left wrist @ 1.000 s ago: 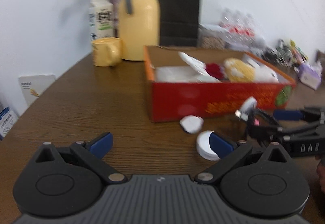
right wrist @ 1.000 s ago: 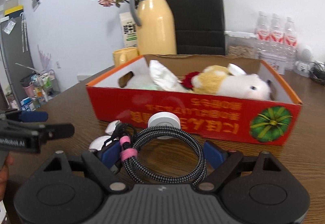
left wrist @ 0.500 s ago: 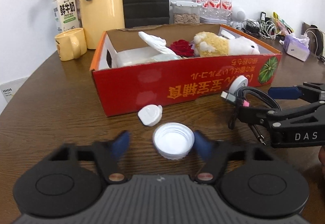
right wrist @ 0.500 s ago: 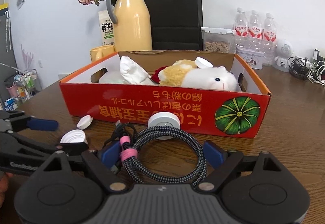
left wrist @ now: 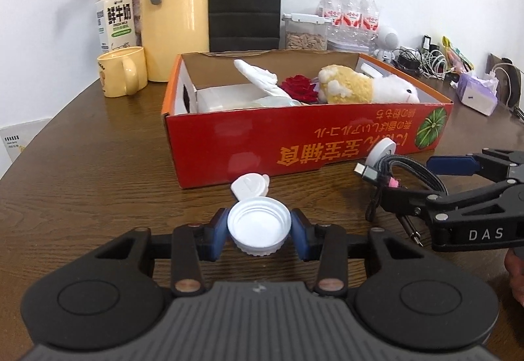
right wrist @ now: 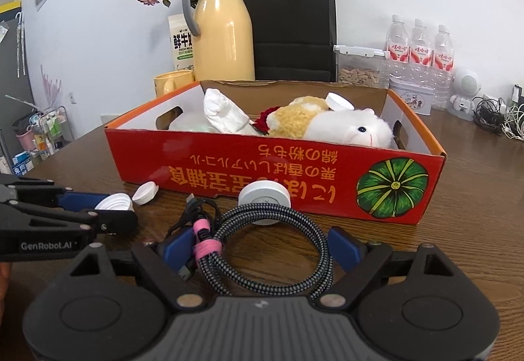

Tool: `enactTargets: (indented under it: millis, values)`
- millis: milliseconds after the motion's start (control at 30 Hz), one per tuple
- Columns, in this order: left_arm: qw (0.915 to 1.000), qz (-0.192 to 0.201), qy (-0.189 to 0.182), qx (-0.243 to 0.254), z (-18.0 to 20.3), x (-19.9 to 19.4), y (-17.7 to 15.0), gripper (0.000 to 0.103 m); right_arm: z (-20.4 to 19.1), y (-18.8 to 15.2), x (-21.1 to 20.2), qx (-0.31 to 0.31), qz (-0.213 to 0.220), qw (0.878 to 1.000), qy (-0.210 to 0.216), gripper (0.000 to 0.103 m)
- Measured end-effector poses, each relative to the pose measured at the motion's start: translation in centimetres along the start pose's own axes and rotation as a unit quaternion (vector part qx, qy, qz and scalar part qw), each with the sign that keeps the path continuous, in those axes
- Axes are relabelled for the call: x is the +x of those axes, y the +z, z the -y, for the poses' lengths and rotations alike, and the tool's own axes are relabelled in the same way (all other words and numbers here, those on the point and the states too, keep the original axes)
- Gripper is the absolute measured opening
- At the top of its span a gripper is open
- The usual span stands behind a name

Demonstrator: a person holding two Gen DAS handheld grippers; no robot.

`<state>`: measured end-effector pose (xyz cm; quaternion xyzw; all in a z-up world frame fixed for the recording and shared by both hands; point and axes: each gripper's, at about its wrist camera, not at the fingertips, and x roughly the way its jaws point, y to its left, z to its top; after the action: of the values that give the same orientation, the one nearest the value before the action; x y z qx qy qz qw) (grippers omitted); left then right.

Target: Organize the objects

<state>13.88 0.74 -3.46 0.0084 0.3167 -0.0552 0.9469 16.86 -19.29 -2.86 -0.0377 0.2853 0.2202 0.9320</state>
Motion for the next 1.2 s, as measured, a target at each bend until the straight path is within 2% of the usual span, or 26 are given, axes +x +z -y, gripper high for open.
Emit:
enactTargets:
  millis: [167, 367, 467, 600, 733, 867, 933, 1000, 1033, 1067, 1133, 1167, 1200]
  values:
    - [1.0000, -0.005, 0.005, -0.004, -0.2, 0.2, 0.1, 0.041, -0.2, 0.0, 0.1, -0.004, -0.004, 1.000, 0.002, 0.087]
    - [0.9998, 0.008, 0.010, -0.017, -1.2, -0.8, 0.1, 0.041, -0.5, 0.0, 0.4, -0.012, -0.010, 1.000, -0.003, 0.088]
    - [0.9994, 0.015, 0.018, -0.024, -2.4, -1.5, 0.1, 0.041, -1.1, 0.2, 0.0, -0.022, 0.000, 1.000, -0.005, 0.089]
    - [0.9983, 0.027, 0.033, -0.040, -4.2, -2.6, 0.2, 0.041, -2.6, 1.4, -0.9, -0.029, 0.031, 0.999, 0.017, 0.091]
    - [0.9968, 0.038, 0.042, -0.056, -5.8, -3.5, 0.3, 0.041, -5.4, 2.6, 0.0, -0.056, 0.030, 0.997, 0.049, 0.087]
    - [0.9953, 0.048, 0.047, -0.070, -7.1, -4.2, 0.3, 0.041, -8.8, 3.5, 2.4, -0.090, 0.001, 0.994, 0.063, 0.065]
    - [0.9944, 0.055, 0.046, -0.077, -7.6, -4.6, 0.2, 0.041, -10.2, 3.6, 3.9, -0.103, -0.023, 0.993, 0.053, 0.059]
    - [0.9939, 0.060, 0.047, -0.080, -8.1, -4.9, 0.2, 0.041, -11.1, 3.6, 5.3, -0.110, -0.041, 0.992, 0.038, 0.047]
    - [0.9936, 0.061, 0.047, -0.082, -8.3, -5.0, 0.1, 0.041, -11.4, 3.6, 5.8, -0.108, -0.050, 0.992, 0.035, 0.045]
    - [0.9933, 0.063, 0.048, -0.085, -8.5, -5.1, 0.1, 0.041, -11.5, 3.6, 6.1, -0.102, -0.049, 0.993, 0.034, 0.039]
    - [0.9928, 0.066, 0.048, -0.088, -8.8, -5.2, 0.1, 0.041, -11.7, 3.8, 6.2, -0.098, -0.049, 0.994, 0.030, 0.037]
    - [0.9924, 0.067, 0.049, -0.091, -9.0, -5.2, 0.1, 0.041, -11.8, 3.6, 6.2, -0.099, -0.049, 0.994, 0.029, 0.029]
    - [0.9922, 0.068, 0.048, -0.092, -9.1, -5.2, 0.1, 0.041, -12.0, 3.7, 6.3, -0.100, -0.047, 0.993, 0.029, 0.027]
